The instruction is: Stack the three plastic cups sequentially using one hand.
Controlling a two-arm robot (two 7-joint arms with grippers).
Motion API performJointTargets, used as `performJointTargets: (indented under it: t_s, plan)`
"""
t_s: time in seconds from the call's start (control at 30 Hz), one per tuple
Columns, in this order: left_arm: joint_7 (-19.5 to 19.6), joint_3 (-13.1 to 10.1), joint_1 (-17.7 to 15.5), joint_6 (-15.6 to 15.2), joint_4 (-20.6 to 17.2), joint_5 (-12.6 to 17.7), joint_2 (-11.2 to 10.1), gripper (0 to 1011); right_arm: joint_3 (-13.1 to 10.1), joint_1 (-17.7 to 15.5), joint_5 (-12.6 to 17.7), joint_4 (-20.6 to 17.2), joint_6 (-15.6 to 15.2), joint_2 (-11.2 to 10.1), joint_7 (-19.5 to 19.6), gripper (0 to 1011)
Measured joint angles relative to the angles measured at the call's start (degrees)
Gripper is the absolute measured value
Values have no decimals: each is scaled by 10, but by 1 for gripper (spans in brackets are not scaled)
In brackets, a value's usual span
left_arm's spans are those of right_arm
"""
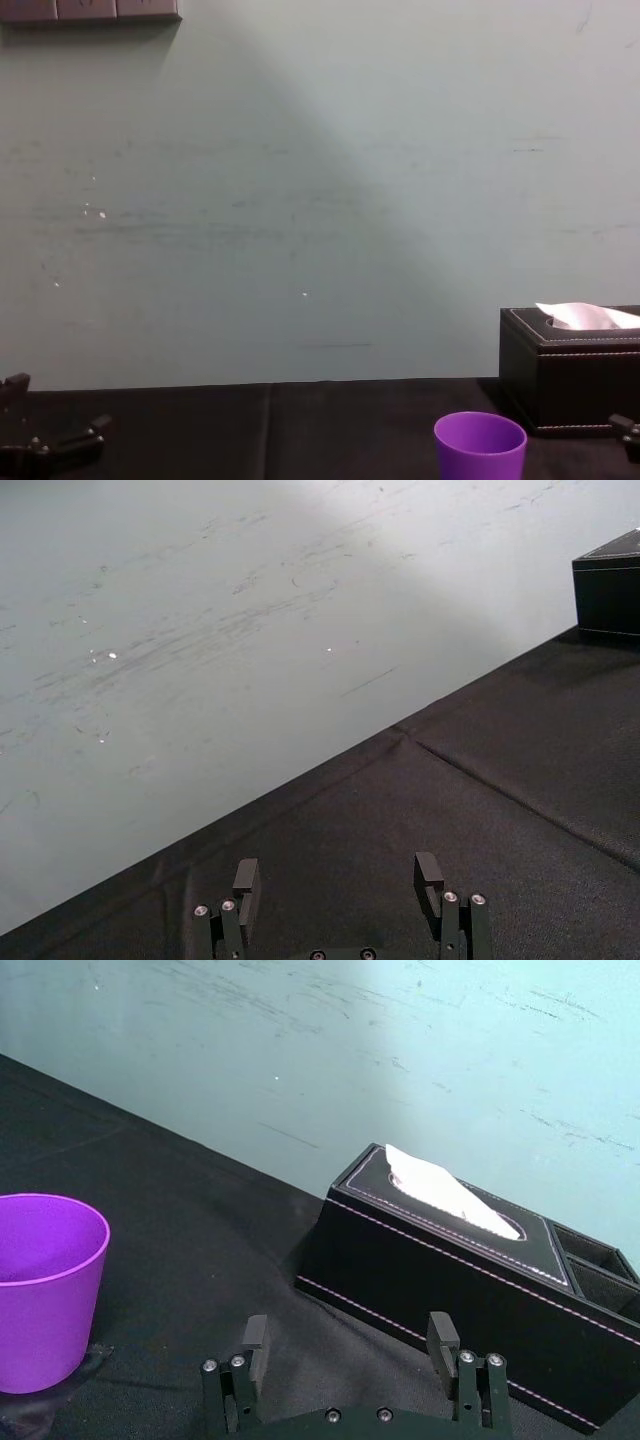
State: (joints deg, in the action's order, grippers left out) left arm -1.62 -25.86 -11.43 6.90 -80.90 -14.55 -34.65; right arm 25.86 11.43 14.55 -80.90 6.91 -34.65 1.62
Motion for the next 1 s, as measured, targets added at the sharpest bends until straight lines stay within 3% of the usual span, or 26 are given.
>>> performJointTargets:
  t_s: [1.0]
  plan:
    - [0,0,0,0,0,0,0,1011,0,0,0,0,0,0,0,1000]
